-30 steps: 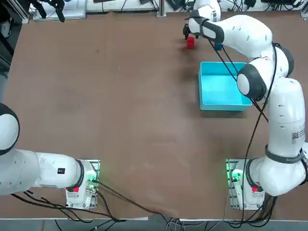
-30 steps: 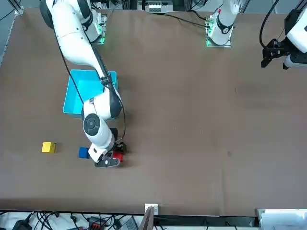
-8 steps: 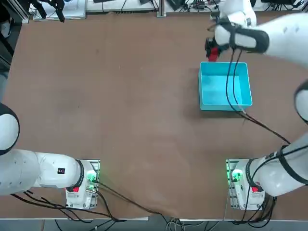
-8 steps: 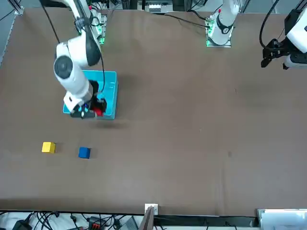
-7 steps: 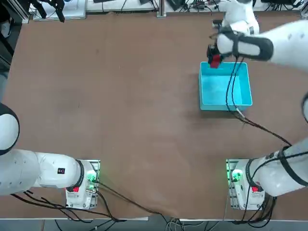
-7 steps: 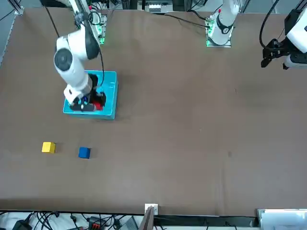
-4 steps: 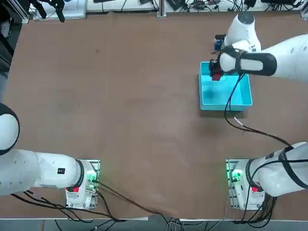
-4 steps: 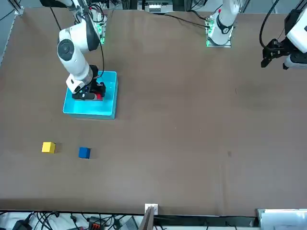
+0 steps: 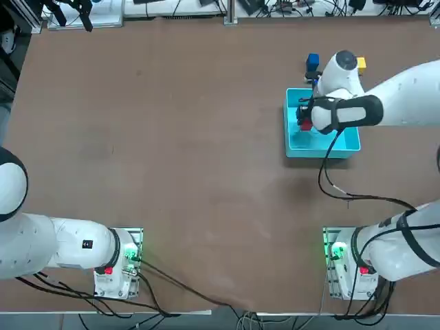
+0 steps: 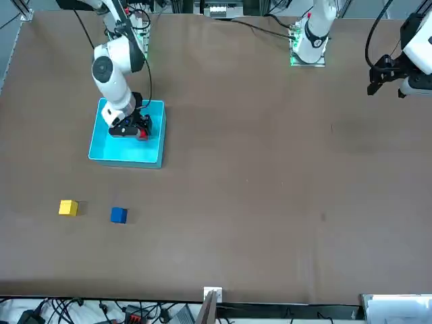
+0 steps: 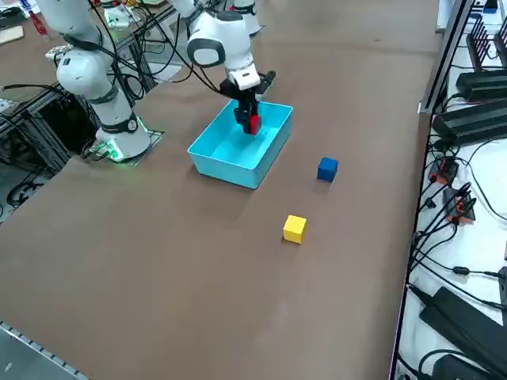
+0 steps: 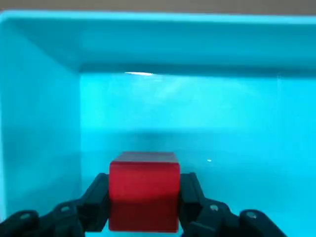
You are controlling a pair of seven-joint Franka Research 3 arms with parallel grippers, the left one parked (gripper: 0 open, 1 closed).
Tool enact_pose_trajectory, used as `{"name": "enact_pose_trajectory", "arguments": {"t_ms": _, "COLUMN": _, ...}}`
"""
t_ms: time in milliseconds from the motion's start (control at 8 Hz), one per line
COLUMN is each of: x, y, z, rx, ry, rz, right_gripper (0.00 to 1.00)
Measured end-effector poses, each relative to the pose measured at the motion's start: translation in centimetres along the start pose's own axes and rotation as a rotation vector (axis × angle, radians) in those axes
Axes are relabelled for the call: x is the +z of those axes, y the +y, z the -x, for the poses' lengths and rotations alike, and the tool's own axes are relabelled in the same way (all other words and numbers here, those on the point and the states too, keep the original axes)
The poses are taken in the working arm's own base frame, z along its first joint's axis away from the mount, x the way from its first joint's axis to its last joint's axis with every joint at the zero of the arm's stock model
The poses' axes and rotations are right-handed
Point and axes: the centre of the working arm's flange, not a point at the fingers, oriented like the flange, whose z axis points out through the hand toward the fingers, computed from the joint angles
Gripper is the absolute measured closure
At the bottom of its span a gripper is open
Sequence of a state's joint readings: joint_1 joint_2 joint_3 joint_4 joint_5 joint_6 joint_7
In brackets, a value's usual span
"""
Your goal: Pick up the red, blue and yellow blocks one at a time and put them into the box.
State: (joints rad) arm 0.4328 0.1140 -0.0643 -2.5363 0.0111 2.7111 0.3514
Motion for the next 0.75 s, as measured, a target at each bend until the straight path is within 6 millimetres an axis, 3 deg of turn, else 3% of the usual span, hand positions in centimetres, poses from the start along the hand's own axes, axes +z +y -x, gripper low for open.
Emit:
{"name": "enact_pose_trajectory", "arguments": {"t_ms": 250, "x": 1.89, "y": -1.06, "z": 0.61, "rx": -0.024, "ry": -0.009, "rz": 0.005, "right_gripper": 0.30}}
{"name": "enact_pose_trajectory", "arguments": {"t_ms": 500, "x": 2.06, "y": -1.33, "z": 0.57, "rx": -0.030, "ry": -0.009, "rz": 0.005, "right_gripper": 0.28}}
{"name": "enact_pose_trajectory", "arguments": {"t_ms": 750, "x": 1.59, "y": -1.53, "z": 0.22, "rx": -0.035, "ry": 0.002, "rz": 0.000, "right_gripper": 0.03}}
